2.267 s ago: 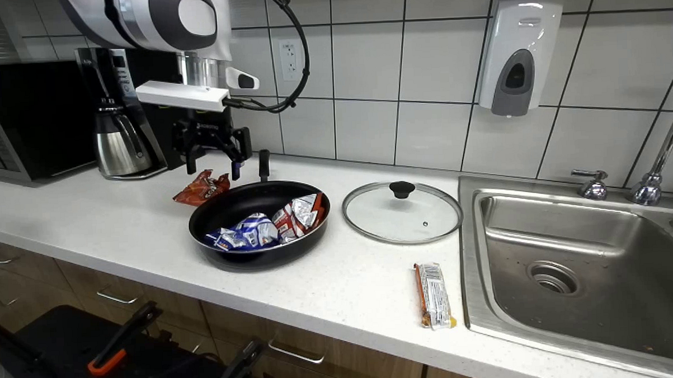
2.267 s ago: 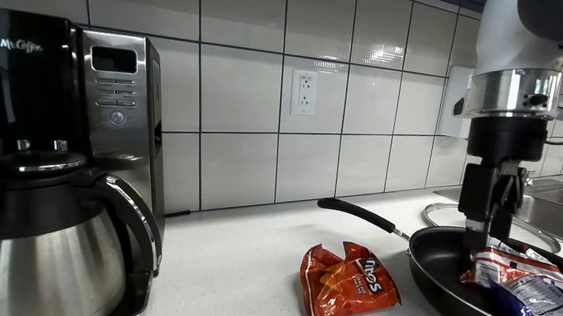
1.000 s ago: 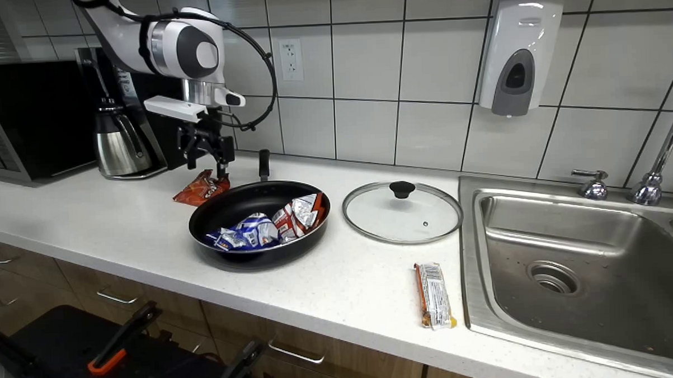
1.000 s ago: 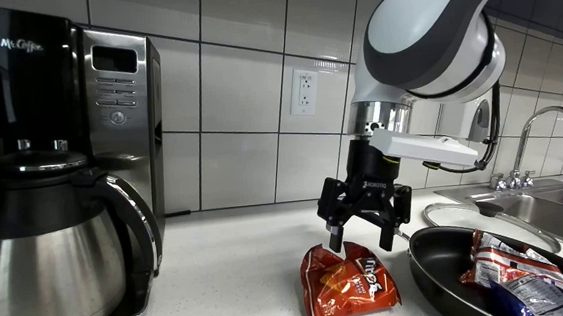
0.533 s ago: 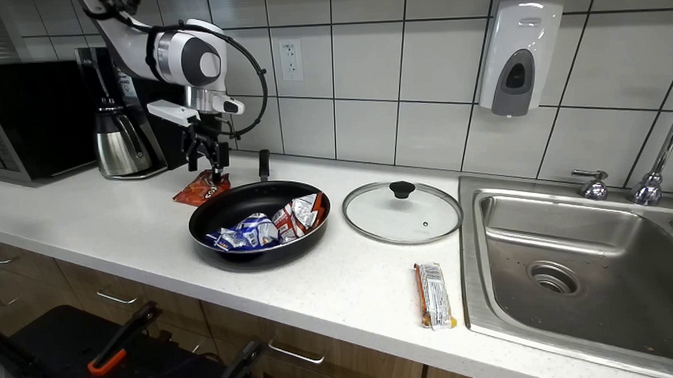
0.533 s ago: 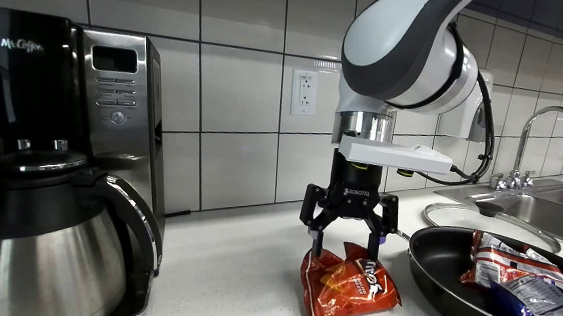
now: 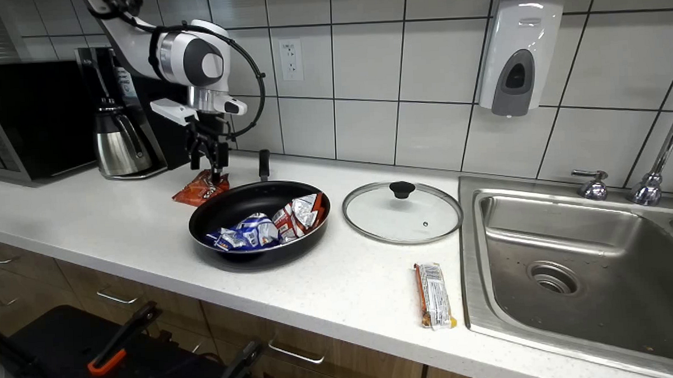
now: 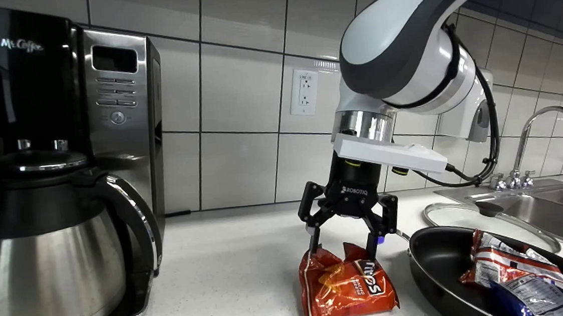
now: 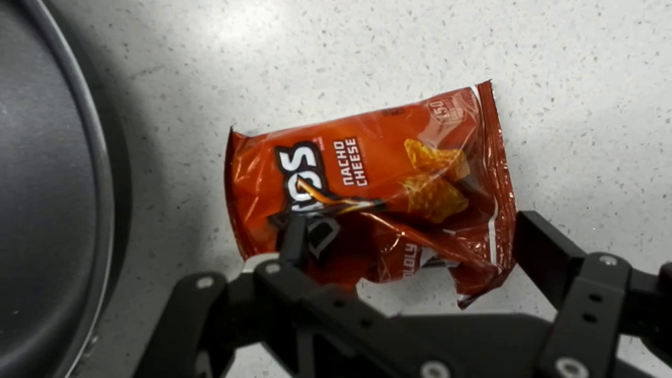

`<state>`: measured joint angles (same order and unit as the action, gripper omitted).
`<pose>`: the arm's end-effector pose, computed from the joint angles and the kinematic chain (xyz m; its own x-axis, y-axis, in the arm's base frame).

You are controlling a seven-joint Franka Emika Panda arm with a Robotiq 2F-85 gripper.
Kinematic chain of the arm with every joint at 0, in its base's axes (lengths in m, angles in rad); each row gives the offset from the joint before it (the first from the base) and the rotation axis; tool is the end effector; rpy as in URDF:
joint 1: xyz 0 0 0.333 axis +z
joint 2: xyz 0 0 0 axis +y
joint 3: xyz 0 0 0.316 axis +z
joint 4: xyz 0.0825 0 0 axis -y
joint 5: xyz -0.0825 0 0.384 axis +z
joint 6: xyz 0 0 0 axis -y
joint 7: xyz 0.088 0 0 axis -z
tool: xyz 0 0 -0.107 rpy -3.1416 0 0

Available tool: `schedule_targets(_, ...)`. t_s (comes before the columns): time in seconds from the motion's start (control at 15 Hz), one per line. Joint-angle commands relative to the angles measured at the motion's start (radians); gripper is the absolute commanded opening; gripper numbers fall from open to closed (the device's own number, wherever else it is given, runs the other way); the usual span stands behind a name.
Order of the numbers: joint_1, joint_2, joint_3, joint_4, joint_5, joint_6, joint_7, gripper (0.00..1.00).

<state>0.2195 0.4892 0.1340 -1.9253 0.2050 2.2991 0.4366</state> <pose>0.5757 0.2139 0.2278 0.9544 -0.2213 -0.2002 -0.2488 -0.9606 -0.1240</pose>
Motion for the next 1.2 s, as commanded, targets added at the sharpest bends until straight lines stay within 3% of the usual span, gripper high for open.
schedule_targets(0.0,0.014,-0.028,-0.014,0.009,0.01,-0.035,0.04,1.0)
schedule_targets(0.53,0.022,-0.078,-0.018,-0.026,0.011,-0.036,0.102,1.0)
schedule_targets(1.13,0.008,-0.081,-0.008,-0.085,0.091,-0.024,0.112,1.0)
